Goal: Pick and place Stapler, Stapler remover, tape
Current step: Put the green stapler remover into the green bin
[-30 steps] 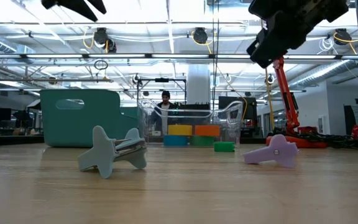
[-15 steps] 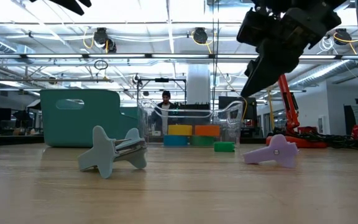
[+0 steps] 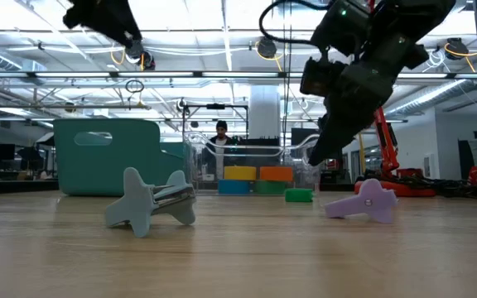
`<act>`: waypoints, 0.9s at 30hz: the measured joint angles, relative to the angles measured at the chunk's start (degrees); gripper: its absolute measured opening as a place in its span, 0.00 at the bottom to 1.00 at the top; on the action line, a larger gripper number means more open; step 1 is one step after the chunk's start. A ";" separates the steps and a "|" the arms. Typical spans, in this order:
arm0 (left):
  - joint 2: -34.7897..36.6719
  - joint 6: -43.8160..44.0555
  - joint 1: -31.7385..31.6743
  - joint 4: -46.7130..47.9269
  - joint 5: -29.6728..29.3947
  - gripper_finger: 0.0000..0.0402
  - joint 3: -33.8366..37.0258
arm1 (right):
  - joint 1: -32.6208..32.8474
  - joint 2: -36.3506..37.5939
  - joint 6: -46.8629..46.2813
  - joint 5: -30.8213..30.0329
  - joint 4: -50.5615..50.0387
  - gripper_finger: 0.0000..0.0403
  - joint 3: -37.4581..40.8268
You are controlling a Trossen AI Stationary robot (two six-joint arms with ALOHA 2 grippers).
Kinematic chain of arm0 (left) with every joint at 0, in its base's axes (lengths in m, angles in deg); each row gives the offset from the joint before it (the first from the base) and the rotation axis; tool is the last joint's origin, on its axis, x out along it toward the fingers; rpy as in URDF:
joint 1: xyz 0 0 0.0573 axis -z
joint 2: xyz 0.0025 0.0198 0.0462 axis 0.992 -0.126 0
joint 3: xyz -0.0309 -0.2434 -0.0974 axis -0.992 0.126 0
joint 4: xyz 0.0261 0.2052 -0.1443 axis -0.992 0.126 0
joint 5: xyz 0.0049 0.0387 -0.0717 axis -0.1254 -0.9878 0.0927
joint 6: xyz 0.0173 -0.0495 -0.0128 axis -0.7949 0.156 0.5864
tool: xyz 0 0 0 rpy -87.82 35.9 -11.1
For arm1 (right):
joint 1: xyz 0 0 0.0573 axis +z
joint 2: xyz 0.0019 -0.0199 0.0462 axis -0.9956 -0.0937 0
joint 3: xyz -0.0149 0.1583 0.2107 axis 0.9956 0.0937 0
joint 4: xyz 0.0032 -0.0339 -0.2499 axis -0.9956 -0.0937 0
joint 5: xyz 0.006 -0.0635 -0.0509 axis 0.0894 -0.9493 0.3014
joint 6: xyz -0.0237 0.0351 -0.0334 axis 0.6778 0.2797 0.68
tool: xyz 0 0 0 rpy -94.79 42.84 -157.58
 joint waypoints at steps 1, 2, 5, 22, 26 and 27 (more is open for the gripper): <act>0.35 0.53 -0.87 -0.02 0.00 0.42 0.74 | -0.34 -0.27 0.00 0.00 0.17 0.49 0.00; 0.90 0.57 -1.55 -0.17 0.01 0.42 1.41 | -0.65 -0.42 0.04 0.02 0.20 0.49 0.00; 2.86 -0.39 -2.85 -2.26 1.54 0.42 3.24 | -1.29 -0.40 0.07 0.14 0.28 0.49 0.00; 20.07 -4.73 -5.06 -10.79 7.34 0.42 14.84 | -1.39 -4.94 -2.32 -0.20 3.16 0.49 0.07; 22.05 -4.86 -5.06 -10.81 7.71 0.42 14.84 | -1.39 -6.64 -3.38 -0.33 5.53 0.49 0.02; 22.39 -4.86 -5.06 -10.84 8.01 0.42 14.84 | -1.39 -7.31 -3.65 -0.34 6.81 0.49 0.04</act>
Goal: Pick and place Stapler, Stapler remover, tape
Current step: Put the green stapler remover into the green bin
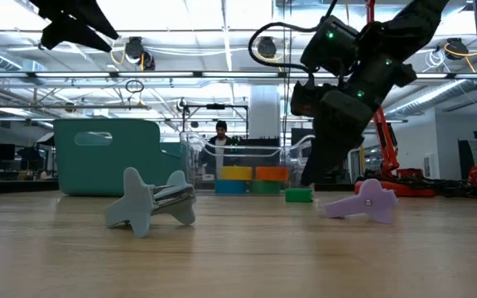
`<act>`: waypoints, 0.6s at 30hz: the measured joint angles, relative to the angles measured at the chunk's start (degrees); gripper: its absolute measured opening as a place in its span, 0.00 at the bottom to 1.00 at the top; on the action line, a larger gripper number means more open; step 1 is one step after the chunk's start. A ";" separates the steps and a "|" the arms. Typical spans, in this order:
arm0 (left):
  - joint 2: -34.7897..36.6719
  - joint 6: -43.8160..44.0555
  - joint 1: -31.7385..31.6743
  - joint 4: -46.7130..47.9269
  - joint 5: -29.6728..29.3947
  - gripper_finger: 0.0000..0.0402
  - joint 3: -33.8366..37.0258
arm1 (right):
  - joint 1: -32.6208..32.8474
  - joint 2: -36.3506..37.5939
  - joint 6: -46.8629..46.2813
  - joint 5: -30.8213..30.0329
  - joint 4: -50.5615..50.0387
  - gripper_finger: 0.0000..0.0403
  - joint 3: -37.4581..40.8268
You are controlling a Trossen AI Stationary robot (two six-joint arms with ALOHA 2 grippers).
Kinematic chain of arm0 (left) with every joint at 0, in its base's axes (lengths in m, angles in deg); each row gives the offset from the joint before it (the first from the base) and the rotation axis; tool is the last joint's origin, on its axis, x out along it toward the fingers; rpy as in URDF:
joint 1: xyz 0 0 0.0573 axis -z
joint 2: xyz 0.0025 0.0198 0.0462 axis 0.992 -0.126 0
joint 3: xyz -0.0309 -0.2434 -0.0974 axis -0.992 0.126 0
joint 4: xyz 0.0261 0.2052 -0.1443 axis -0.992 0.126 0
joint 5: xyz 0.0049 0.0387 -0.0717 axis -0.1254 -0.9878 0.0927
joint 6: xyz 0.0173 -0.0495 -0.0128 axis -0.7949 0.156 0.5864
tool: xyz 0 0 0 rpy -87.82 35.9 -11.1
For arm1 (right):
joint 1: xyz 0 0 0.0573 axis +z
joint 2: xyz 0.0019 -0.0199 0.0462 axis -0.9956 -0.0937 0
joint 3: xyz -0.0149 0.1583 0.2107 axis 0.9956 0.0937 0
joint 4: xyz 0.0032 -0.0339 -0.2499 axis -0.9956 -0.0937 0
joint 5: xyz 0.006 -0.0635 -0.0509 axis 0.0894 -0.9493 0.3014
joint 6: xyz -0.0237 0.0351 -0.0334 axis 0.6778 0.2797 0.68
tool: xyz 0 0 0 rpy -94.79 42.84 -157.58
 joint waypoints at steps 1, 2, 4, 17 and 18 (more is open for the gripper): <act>0.13 -0.02 0.00 -0.03 0.28 0.42 0.00 | 0.00 -0.53 -0.53 0.00 1.47 0.49 0.00; 0.18 -0.02 0.00 -0.13 0.51 0.42 0.00 | 0.00 -0.96 -0.93 -0.07 2.41 0.49 0.00; 0.15 -0.25 0.00 -0.23 0.86 0.42 0.00 | 0.00 -1.95 -2.14 -0.10 3.53 0.49 0.00; -0.04 -0.73 0.00 -0.06 2.36 0.42 0.00 | 2.17 -3.89 -4.41 -3.12 0.89 0.46 -0.26; -0.04 -0.91 0.00 -0.03 2.37 0.42 0.00 | 2.59 -3.90 -4.71 -3.39 0.34 0.45 -0.26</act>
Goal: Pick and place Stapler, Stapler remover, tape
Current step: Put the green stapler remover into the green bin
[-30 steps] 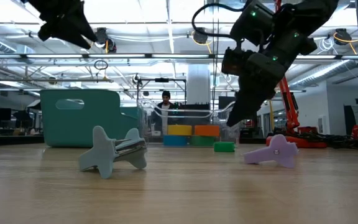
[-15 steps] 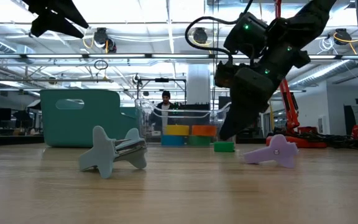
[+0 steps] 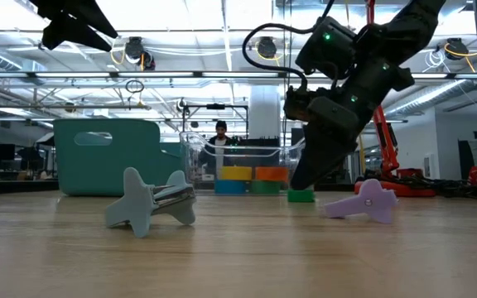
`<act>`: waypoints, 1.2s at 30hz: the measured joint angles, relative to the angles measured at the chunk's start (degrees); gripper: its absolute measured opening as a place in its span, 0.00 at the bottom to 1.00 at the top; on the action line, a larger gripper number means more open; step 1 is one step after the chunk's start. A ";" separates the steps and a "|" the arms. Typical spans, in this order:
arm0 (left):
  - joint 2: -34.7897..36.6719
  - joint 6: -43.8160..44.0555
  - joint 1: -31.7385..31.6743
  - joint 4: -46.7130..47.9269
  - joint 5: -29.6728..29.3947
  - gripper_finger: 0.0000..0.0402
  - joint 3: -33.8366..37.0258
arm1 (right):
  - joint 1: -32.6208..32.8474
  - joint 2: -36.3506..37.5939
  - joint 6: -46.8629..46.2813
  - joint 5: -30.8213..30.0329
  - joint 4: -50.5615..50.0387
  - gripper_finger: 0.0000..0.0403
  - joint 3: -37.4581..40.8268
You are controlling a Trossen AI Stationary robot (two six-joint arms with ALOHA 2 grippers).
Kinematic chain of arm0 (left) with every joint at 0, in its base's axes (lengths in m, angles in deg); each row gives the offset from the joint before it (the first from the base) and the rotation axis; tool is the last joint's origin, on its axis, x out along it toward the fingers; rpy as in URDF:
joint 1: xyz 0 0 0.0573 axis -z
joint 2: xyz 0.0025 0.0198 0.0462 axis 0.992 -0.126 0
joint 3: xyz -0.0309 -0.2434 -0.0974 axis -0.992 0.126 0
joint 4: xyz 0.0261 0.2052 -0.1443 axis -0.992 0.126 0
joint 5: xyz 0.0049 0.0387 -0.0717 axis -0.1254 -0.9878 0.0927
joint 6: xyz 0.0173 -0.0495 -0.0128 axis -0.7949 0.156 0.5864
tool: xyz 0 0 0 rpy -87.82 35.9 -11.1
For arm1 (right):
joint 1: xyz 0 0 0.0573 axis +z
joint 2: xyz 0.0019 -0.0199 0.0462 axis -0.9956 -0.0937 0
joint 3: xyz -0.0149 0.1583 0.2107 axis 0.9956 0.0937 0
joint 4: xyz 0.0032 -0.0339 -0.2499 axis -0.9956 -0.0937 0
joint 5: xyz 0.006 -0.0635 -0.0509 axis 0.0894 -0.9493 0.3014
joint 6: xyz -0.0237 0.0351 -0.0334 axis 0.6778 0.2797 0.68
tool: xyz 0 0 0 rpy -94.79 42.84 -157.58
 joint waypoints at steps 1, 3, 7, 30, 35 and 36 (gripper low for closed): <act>0.01 -0.16 0.00 0.02 -0.01 0.42 0.00 | 0.44 -0.01 -0.22 -0.18 -0.72 0.43 0.00; 0.00 -0.19 0.00 0.02 0.00 0.42 0.00 | 1.28 -0.01 -1.20 -0.06 -1.80 0.40 0.02; 0.01 -0.42 0.00 0.02 0.00 0.42 0.00 | 2.76 0.00 -4.10 0.45 -1.95 0.35 0.11; 0.02 -0.91 0.00 -0.04 0.04 0.42 0.00 | 8.37 8.16 3.03 -2.07 -10.07 0.41 0.35; 0.02 -0.72 0.00 -0.93 0.07 0.42 -0.01 | 8.32 8.25 7.66 -0.64 -8.89 0.51 0.26; 0.02 -0.71 0.00 -0.96 0.07 0.42 -0.01 | 8.34 8.20 7.99 -0.71 -9.17 0.52 0.29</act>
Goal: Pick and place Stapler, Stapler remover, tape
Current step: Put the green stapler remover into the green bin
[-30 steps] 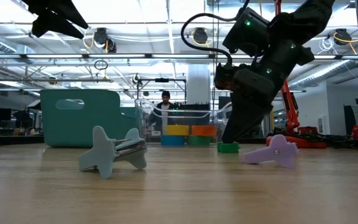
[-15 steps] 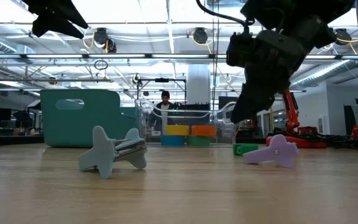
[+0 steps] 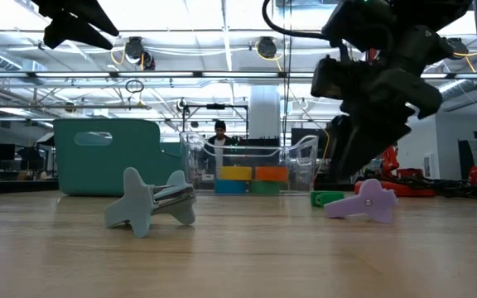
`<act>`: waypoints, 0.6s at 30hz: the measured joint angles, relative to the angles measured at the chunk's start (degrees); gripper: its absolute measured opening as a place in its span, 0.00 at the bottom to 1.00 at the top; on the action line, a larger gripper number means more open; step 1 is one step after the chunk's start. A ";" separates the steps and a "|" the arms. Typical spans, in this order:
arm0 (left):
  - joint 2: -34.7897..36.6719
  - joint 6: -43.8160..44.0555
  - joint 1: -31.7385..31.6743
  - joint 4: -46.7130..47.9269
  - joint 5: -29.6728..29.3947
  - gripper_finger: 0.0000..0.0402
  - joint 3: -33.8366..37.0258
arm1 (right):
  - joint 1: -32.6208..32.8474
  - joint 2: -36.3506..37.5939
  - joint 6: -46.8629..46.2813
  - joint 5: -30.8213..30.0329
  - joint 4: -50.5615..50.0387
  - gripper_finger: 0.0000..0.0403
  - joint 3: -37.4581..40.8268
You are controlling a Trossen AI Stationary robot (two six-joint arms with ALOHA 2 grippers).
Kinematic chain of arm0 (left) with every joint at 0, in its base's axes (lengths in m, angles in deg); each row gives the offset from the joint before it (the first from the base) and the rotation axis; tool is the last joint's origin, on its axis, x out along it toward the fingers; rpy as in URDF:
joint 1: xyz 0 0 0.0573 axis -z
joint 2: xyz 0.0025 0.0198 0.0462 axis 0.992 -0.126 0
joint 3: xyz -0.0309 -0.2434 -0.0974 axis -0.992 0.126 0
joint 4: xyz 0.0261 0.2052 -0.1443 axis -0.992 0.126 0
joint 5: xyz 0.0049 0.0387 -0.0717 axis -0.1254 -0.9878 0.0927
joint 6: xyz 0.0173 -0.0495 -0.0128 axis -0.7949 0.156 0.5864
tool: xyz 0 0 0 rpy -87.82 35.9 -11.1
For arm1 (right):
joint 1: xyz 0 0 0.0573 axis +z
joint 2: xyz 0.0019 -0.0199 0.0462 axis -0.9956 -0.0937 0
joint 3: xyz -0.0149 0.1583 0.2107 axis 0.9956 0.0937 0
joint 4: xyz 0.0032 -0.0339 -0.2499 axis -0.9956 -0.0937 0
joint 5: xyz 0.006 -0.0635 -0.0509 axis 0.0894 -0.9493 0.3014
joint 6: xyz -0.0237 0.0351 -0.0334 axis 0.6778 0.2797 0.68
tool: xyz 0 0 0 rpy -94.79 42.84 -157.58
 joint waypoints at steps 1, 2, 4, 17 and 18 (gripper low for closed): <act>0.00 0.01 0.01 0.00 0.00 0.42 -0.01 | -0.11 -0.04 0.47 0.02 -0.21 0.53 0.08; 0.00 0.10 0.00 0.00 0.00 0.42 0.00 | -0.33 -0.04 1.02 0.04 -0.20 0.53 0.15; -0.02 0.37 0.02 0.00 0.00 0.42 -0.01 | -0.83 0.02 1.75 0.05 0.13 0.54 0.39; -0.02 -0.07 0.00 -2.21 -0.02 0.42 -0.01 | -2.14 -3.08 4.64 4.50 1.09 0.54 0.89; -0.02 -0.07 0.00 -2.27 -0.02 0.42 -0.01 | -2.14 -4.05 4.95 4.54 1.50 0.54 0.89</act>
